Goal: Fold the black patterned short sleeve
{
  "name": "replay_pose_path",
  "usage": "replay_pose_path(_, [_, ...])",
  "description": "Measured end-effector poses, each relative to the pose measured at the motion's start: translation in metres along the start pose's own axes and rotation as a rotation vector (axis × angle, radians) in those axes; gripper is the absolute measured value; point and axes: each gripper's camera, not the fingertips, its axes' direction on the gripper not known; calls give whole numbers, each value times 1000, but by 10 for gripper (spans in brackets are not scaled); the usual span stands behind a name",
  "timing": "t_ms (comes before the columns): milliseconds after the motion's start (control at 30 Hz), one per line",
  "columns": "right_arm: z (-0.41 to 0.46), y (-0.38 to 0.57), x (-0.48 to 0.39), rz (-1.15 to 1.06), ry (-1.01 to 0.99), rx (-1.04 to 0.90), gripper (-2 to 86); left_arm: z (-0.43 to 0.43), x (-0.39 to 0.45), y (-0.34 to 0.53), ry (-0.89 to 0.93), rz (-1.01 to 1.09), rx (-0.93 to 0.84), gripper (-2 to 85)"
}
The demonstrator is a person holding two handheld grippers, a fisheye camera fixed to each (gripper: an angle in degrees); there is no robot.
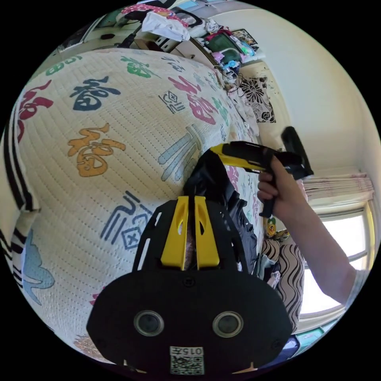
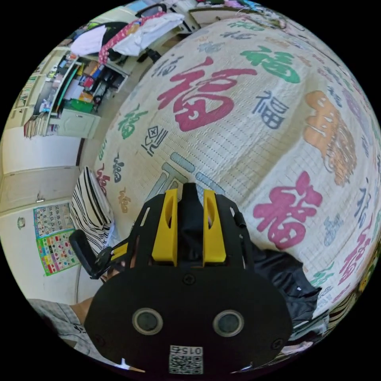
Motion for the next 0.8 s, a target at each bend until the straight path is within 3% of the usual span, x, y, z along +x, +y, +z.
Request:
replay_pose_path(100, [14,-15,-7,-47,11,-18,3,-36,-20,6,34,5,72,6])
replay_pose_path(267, [23,-34,-29,-195,-155,12,-7,-84,-45,14,4,3,163,30])
replay_pose_path(600, [79,-53,-61,-340,54,-77,1,-112,-81,19,-67,4,129,67])
replay_pose_path(700, [69,-48,-53,-259,122,29,26,-117,-89,21,-100,-3,97,72])
replay_pose_path(800, [42,-17,-38,-201,-12,213,52,-128,-90,29,-108,18,61,74])
